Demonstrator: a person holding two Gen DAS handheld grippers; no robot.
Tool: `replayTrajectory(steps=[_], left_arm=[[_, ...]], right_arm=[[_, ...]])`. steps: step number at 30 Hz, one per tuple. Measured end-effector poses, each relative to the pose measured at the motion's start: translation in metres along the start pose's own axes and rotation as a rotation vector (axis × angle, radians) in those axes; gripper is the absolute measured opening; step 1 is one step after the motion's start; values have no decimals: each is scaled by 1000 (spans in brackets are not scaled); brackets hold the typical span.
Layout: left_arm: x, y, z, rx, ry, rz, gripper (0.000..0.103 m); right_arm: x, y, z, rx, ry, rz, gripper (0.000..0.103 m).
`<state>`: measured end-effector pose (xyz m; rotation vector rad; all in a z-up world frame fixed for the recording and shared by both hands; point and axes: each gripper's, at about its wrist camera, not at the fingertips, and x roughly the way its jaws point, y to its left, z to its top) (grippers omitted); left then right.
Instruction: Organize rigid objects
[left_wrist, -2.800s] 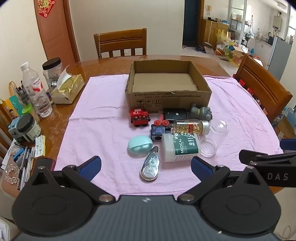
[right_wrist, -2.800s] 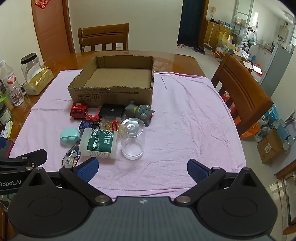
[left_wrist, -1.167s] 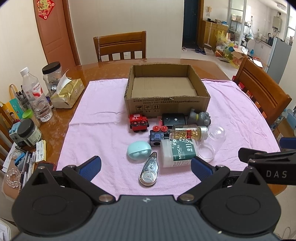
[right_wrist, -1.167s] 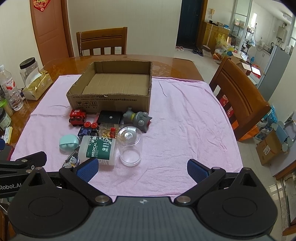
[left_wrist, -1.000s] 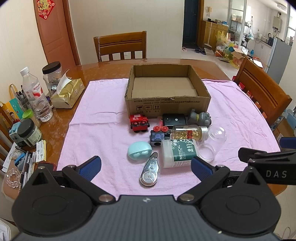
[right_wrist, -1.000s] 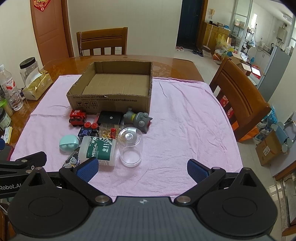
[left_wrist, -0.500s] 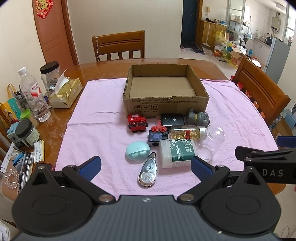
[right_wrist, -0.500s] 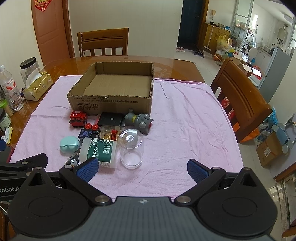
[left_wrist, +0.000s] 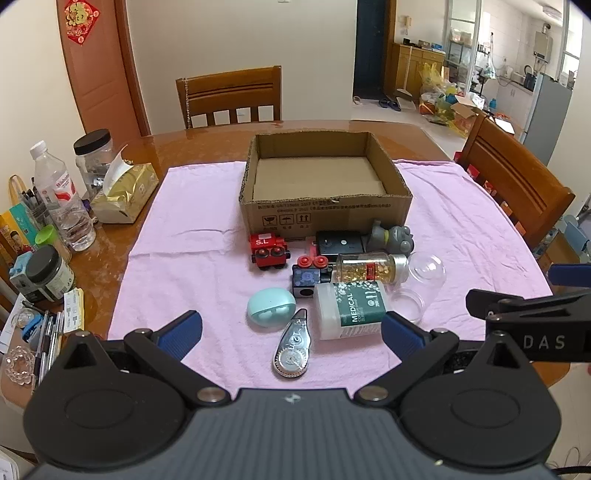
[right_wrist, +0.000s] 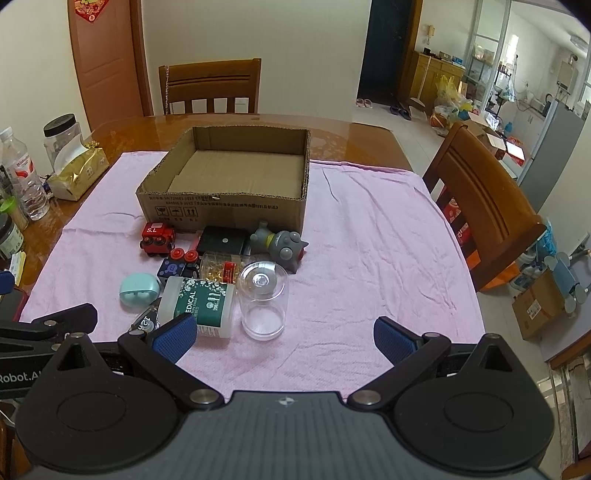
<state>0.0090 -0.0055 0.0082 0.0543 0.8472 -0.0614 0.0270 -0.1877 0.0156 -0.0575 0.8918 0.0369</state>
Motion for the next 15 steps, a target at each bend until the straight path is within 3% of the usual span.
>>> replayTrajectory(steps=[15], left_arm=[[28,8,-22,33,-32,-62,102]], right_arm=[[26,0,-19,-48,-31,52,103]])
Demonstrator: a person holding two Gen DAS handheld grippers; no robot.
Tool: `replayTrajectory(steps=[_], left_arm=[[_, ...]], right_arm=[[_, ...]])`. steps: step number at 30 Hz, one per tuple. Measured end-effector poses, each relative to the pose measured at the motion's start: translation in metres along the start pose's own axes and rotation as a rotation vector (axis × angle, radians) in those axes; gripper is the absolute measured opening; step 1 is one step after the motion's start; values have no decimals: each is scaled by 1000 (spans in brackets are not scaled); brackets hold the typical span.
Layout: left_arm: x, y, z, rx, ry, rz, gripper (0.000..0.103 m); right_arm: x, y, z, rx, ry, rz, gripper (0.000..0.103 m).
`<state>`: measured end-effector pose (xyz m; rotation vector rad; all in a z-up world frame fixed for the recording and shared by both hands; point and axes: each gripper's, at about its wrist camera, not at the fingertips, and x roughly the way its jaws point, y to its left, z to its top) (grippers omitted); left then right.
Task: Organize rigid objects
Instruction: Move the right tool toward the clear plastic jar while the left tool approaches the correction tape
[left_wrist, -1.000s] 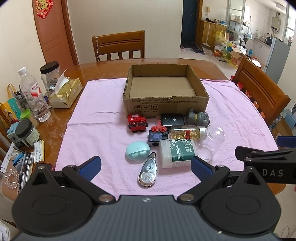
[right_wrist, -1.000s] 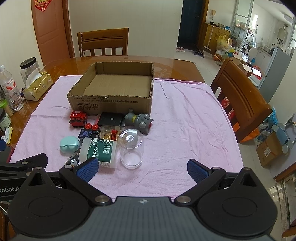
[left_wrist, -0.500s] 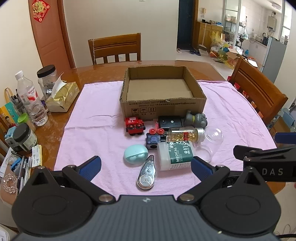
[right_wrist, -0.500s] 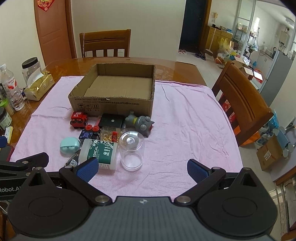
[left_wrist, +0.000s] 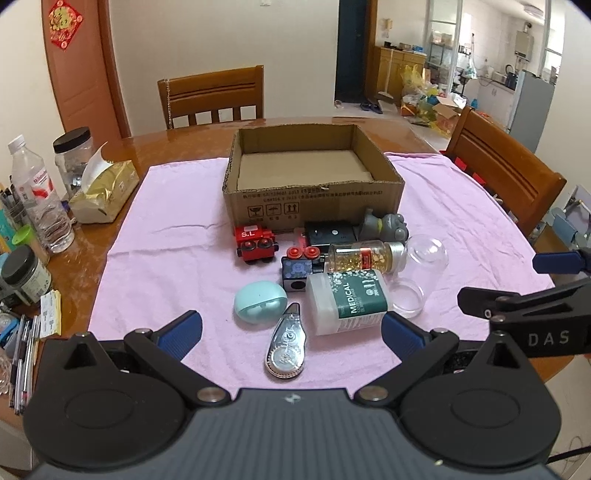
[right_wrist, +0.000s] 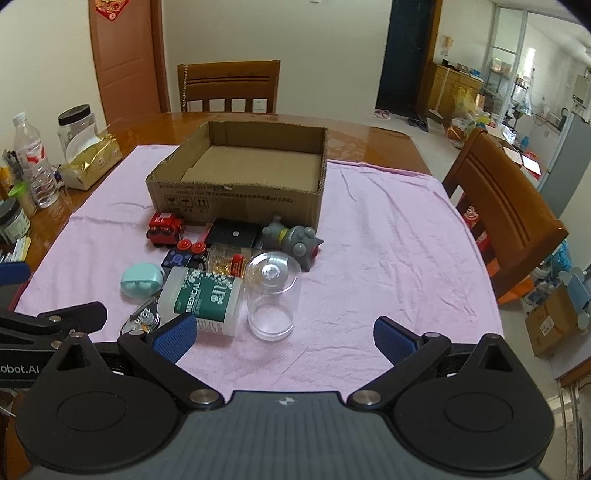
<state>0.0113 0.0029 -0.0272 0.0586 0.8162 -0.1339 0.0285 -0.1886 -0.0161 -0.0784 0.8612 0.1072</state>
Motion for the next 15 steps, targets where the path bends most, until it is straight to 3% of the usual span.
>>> replayTrajectory(steps=[7,15], left_arm=[[18,19,-11,-39,15,-61,102],[38,44,-20,-62,40,7,102]], right_arm=[[11,5,-11,-80,-28,51,103],[25,15,-6,-143,-47,105,103]])
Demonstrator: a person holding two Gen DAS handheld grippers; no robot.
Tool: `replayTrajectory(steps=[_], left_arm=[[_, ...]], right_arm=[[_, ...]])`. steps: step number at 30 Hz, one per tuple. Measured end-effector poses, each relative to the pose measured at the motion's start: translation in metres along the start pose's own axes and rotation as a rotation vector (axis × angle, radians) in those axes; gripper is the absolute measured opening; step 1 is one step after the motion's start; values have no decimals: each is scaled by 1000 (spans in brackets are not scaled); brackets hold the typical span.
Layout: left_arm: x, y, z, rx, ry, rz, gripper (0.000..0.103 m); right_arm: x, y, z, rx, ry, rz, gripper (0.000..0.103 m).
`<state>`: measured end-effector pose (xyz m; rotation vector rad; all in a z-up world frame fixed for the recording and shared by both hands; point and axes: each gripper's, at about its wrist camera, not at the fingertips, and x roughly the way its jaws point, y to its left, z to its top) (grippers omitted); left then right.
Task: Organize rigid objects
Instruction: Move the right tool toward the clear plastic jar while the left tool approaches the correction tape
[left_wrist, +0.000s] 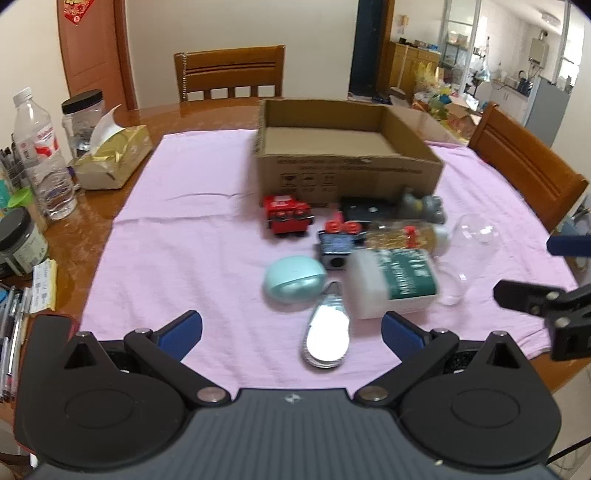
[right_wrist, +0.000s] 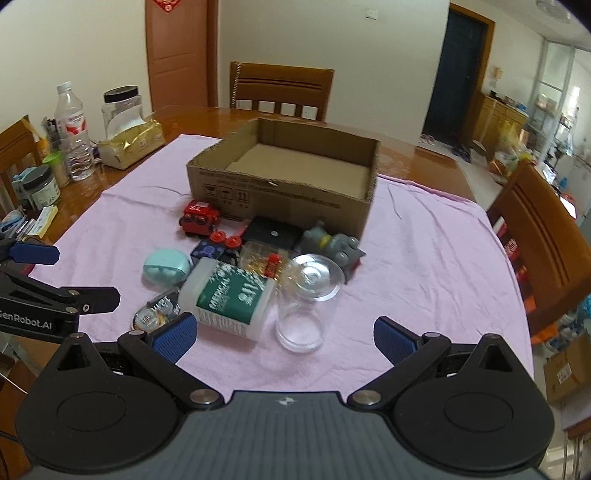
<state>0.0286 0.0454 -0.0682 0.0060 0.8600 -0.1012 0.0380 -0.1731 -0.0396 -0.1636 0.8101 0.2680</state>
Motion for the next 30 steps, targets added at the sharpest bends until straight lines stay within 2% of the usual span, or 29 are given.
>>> replayTrajectory(steps=[7,12,16,30], left_arm=[[15,12,-2,8,27,26,102],[31,13,-5,34,70,9,102],[41,8,-6,64,92,-17,102],[69,-14,1,155,138,-85,102]], right_arm=[[26,13,15,-76,-9,61,103],[43,22,23,-100,-1,79,103],[54,20,25,-69,29,86,103],[65,-36,9,84,103,-25,103]])
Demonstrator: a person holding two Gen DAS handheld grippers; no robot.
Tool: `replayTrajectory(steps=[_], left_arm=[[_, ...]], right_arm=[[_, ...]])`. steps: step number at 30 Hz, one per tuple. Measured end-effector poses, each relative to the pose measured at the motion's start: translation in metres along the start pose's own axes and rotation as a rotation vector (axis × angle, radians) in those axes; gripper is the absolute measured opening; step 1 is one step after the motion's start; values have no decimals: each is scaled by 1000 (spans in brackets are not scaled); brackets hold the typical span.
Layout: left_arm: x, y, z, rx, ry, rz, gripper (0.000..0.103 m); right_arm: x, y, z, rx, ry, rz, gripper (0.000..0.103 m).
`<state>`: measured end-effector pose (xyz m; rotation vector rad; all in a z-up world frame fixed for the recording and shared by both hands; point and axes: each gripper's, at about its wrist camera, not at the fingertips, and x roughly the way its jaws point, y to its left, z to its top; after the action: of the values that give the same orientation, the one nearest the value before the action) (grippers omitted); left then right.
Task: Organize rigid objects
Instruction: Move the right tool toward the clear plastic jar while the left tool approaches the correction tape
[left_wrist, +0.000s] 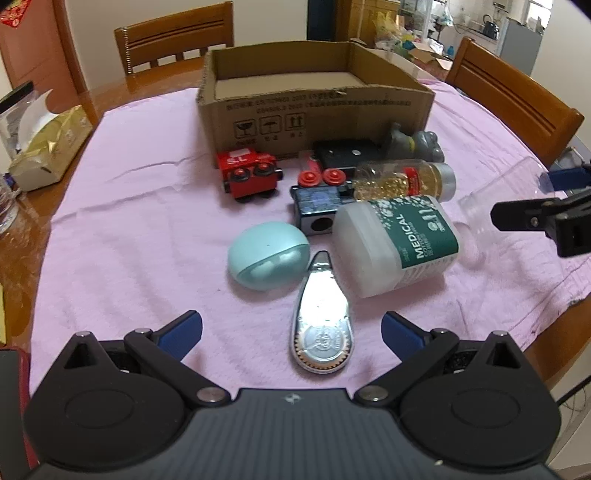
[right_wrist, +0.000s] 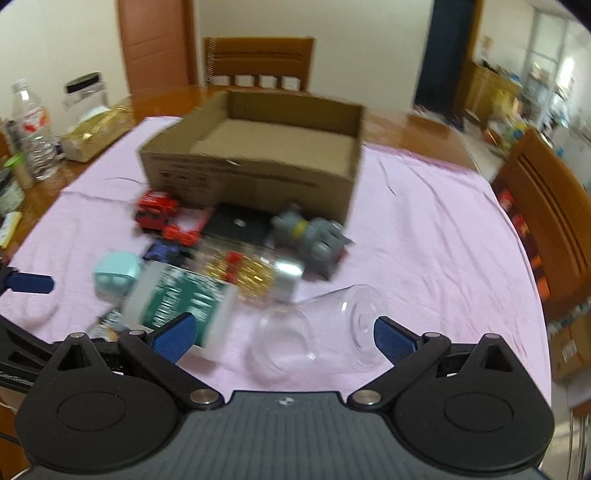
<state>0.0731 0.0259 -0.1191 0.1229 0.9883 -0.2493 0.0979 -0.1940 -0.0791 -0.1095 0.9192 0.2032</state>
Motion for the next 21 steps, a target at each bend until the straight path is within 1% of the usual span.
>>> replayTrajectory(steps=[6,10,11,14,21], left_arm=[[10,-4,-2,23,24,-7,102],[20,-3,-6,31,48,27,102],[21,-1,-8,32,52,41,103],[20,9,-10,-2,51,38,102],[11,32,-19,-52,63,85,102]], right_arm=[[11,-25,-13,100,65,-25,103],[19,-33,-21,141,95,-29,103],[22,-33,-23,146,101,-32,103],[27,-34,-28,151,121,-36,103],[36,-29,-40,116,153,-56,103]])
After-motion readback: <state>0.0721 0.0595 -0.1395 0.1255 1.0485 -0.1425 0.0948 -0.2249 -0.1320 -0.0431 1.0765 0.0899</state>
